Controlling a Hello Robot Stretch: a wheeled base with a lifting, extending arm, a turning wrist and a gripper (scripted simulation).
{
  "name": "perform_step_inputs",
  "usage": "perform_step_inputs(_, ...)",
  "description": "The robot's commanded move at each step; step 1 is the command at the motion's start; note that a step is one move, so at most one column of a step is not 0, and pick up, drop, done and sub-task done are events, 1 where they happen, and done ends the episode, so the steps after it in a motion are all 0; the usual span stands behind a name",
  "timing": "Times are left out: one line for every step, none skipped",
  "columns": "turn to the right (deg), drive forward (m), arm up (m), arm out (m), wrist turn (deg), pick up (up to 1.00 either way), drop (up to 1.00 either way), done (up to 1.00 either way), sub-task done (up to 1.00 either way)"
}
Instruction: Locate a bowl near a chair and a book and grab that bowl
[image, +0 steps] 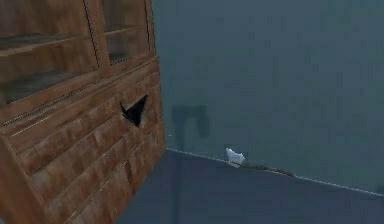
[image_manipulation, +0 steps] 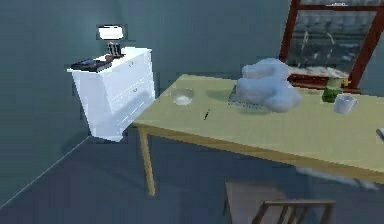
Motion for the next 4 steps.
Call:
perform_step_inputs(45.0,0.00,0.00,0.00,0.0,0.00,0.00,0.00,0.00)
perform_step_inputs(45.0,0.00,0.00,0.00,0.0,0.00,0.00,0.00,0.00)
perform_step_inputs(-45.0,0.00,0.00,0.00,0.0,0.00,0.00,0.00,0.00)
perform_step_inputs(-45.0,0.00,0.00,0.00,0.0,0.00,0.00,0.00,0.00)
